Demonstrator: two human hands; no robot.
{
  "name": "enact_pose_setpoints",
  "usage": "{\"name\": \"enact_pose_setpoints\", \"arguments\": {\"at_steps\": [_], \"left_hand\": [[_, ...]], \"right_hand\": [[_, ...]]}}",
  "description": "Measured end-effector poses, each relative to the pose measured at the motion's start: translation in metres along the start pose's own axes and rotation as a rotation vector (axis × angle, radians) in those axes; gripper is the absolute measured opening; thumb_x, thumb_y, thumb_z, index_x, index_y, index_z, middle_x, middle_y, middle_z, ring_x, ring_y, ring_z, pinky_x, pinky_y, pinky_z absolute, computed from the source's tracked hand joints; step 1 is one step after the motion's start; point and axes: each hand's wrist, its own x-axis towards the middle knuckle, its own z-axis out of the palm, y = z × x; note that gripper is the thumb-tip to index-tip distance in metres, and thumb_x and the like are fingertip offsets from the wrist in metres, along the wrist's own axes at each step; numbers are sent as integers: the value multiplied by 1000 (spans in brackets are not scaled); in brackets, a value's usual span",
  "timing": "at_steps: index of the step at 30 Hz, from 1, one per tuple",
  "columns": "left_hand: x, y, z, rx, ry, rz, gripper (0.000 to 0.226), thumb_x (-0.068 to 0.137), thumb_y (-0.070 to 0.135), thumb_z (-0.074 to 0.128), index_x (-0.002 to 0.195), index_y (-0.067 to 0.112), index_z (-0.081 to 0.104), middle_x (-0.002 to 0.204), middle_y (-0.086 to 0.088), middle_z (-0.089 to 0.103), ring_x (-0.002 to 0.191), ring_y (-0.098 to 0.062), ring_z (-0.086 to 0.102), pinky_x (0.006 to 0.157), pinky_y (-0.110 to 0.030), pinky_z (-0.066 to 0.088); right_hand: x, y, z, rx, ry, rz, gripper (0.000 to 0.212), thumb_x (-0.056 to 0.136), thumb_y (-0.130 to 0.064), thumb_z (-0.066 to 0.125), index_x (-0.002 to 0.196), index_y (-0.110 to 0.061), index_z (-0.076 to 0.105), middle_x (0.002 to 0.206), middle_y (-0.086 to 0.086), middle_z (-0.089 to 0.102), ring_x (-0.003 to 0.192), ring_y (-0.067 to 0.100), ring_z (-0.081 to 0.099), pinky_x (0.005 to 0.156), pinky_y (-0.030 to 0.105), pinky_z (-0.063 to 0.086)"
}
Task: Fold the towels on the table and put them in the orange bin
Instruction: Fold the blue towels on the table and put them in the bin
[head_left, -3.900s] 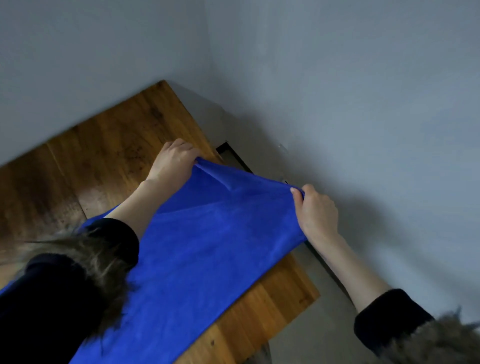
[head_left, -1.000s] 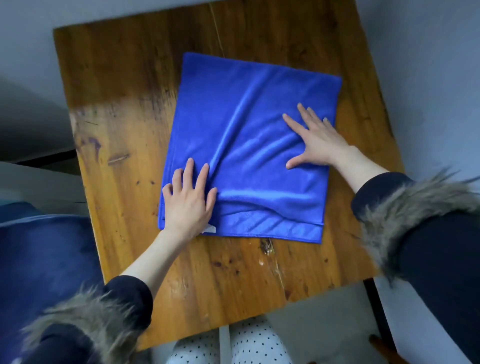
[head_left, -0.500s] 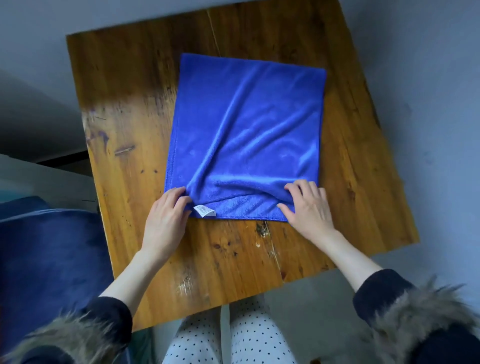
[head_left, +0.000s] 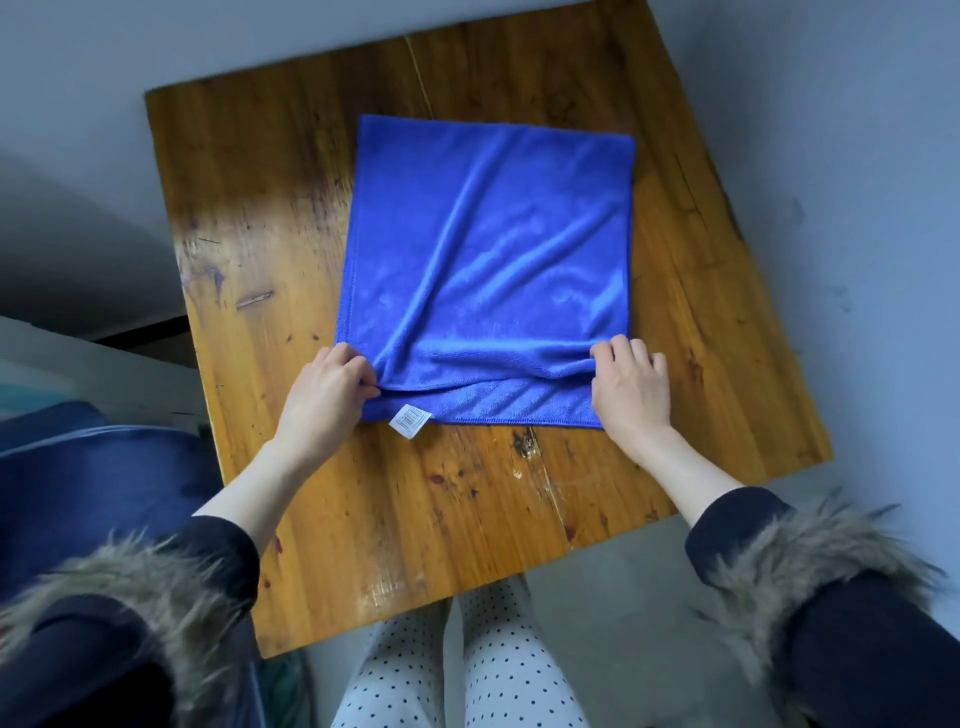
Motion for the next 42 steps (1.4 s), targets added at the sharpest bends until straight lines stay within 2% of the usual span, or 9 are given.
{"name": "enact_pose_setpoints", "arguments": {"at_steps": [7, 11, 14, 20, 23, 27, 33, 36, 42], "left_hand": [[-8, -2, -24, -216, 296, 41, 5, 89, 0, 55, 91, 4, 53, 88, -12, 54, 80, -30, 47, 69, -41, 41], [-30, 1, -29, -198, 396, 114, 6, 88, 1, 55, 92, 5, 52, 89, -12, 55, 81, -28, 46, 69, -37, 39], [-46, -2, -15, -91, 264, 143, 6, 84, -1, 58, 86, 4, 55, 86, -12, 57, 78, -32, 51, 65, -40, 39], [-48, -12, 8, 20, 6, 137, 8, 80, -2, 65, 82, 3, 60, 82, -13, 58, 77, -34, 55, 62, -42, 42], [-46, -11, 9, 59, -16, 215, 22, 68, -13, 65, 81, 4, 61, 90, -15, 61, 79, -34, 56, 60, -42, 44], [-48, -13, 8, 60, -6, 259, 21, 65, -14, 68, 72, 4, 59, 94, -15, 62, 81, -34, 57, 59, -43, 47], [-47, -15, 8, 35, 72, 200, 38, 65, -22, 64, 95, 1, 70, 91, -17, 62, 75, -35, 58, 57, -42, 50], [-46, -16, 8, 63, 73, 225, 41, 67, -20, 65, 101, 2, 70, 91, -17, 61, 74, -34, 57, 56, -40, 50], [-44, -20, 14, 134, 62, 244, 17, 78, 9, 72, 94, 3, 69, 93, -15, 62, 77, -35, 58, 56, -40, 47]], "right_hand": [[-11, 11, -38, 422, 405, 58, 21, 88, 2, 49, 101, 2, 65, 95, 17, 67, 88, 34, 59, 74, 41, 46], [-32, 15, -54, 457, 566, -23, 16, 84, 6, 55, 94, 3, 67, 91, 16, 67, 86, 30, 61, 74, 33, 51], [-51, 14, -40, 428, 495, -76, 16, 78, 13, 59, 89, 5, 67, 87, 16, 66, 84, 32, 61, 70, 36, 53], [-71, 9, 8, 420, 161, -87, 12, 79, 12, 59, 87, 4, 63, 86, 16, 62, 82, 34, 59, 64, 39, 53], [-73, 8, 15, 382, 116, -137, 12, 77, 11, 62, 84, 2, 60, 86, 16, 58, 81, 32, 57, 59, 38, 52], [-75, 14, 16, 331, 77, -211, 16, 70, 14, 67, 80, 3, 64, 90, 19, 60, 81, 33, 61, 46, 30, 51], [-69, 19, 11, 291, 86, -276, 22, 62, 24, 66, 70, 4, 64, 86, 21, 62, 80, 35, 62, 46, 35, 53], [-67, 22, 9, 256, 106, -316, 21, 60, 24, 68, 66, 5, 65, 85, 22, 62, 78, 35, 63, 49, 34, 54], [-67, 24, 16, 226, 121, -248, 22, 70, 4, 75, 90, 7, 67, 95, 21, 62, 91, 36, 62, 71, 41, 58]]}}
